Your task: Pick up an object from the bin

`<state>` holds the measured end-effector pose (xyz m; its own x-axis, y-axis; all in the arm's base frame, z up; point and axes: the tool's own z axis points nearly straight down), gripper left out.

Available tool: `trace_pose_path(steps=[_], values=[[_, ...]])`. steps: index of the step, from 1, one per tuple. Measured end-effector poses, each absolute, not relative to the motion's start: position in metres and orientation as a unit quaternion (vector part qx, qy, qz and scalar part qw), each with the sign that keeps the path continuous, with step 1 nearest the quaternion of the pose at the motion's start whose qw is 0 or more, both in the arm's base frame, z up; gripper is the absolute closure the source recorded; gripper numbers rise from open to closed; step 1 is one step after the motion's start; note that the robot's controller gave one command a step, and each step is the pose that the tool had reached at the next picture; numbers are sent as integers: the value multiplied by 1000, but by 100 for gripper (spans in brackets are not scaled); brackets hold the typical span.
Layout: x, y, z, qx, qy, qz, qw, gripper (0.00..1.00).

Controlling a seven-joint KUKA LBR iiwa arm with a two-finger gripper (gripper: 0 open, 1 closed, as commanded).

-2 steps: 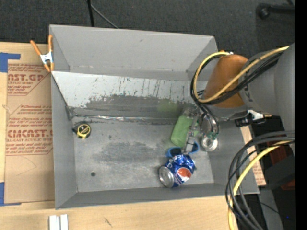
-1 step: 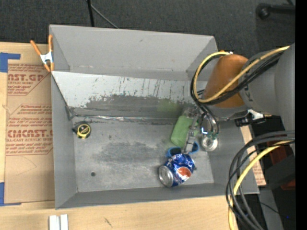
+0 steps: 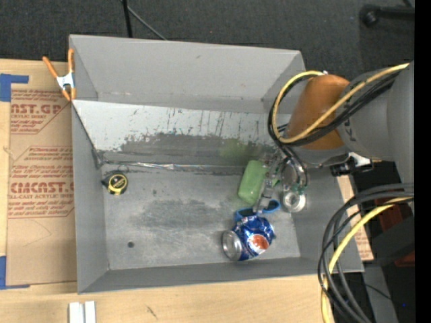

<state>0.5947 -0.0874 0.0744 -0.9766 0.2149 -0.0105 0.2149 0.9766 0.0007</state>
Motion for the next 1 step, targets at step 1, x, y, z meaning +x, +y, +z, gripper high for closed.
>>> trace_pose_path(steps=[1], values=[[597,-87,192,108,994,0,5,100]])
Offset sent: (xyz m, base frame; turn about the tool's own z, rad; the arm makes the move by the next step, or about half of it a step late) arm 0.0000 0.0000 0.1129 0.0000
